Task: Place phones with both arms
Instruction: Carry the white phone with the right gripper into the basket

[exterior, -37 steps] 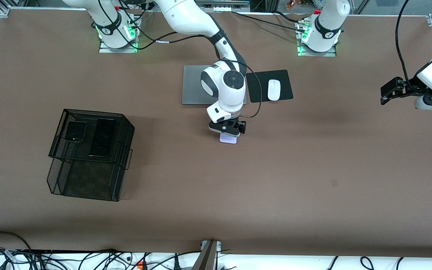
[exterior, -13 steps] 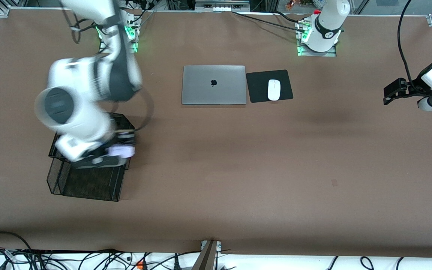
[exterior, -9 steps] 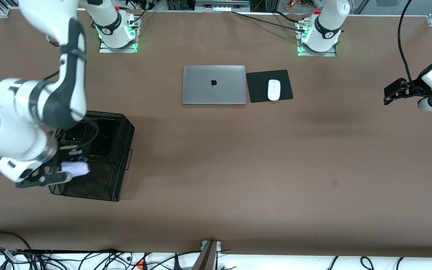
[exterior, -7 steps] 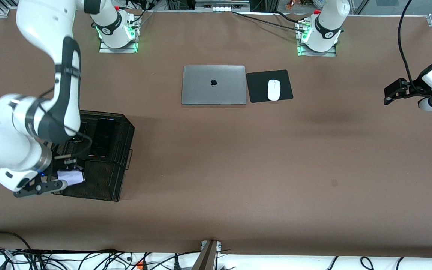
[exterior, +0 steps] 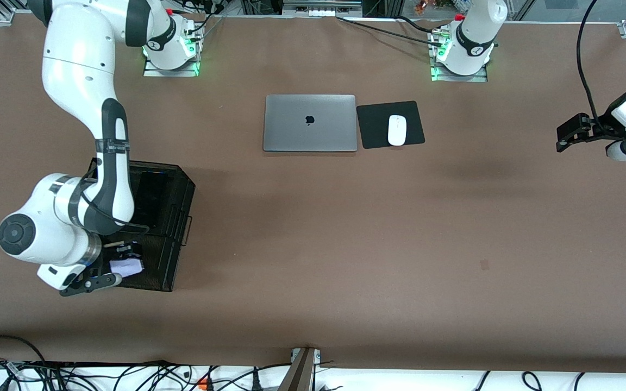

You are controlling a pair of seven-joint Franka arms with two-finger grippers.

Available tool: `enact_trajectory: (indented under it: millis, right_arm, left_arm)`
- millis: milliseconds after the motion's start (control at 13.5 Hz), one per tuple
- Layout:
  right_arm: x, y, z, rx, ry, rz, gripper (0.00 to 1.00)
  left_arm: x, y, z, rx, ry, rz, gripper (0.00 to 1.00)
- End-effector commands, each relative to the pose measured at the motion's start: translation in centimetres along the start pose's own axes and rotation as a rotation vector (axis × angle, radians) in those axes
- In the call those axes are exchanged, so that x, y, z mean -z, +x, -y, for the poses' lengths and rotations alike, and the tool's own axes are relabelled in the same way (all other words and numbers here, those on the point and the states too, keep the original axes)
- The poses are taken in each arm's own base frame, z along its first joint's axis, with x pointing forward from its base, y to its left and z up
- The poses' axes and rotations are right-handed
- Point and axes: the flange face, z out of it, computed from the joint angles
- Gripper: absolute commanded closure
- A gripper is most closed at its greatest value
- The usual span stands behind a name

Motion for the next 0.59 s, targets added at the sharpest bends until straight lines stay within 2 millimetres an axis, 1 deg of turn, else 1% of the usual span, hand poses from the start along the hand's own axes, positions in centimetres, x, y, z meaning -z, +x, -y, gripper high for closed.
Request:
enact_trajectory:
  millis: [0,74,148,297,445,519]
  right_arm:
    - [0.9,-0.2,-0.8,-0.032,0.056,-0.026,0.00]
    - [2.0,-0.2,-1.0,-0.039,0.050,-0.030,0.00]
    - [3.6,-0.6,-1.7,-0.046,0.047,-0.027,0.00]
    - [7.2,-2.1,-3.4,-0.075,0.052,0.034,0.00]
    - [12.2,-3.0,-2.1,-0.055,0.032,0.053,0.00]
    - [14.7,-3.3,-0.7,-0.030,0.004,0.053,0.00]
  left_arm:
    - [0.5,0.0,0.1,0.001,0.020,0.016,0.00]
    - [0.5,0.0,0.1,0.001,0.020,0.022,0.00]
    - [0.4,-0.1,0.1,0.003,0.020,0.024,0.00]
    - [0.5,-0.1,0.1,0.003,0.020,0.023,0.00]
    - [0.5,0.0,0.1,0.002,0.020,0.023,0.00]
    - [0.5,0.0,0.1,0.002,0.020,0.023,0.00]
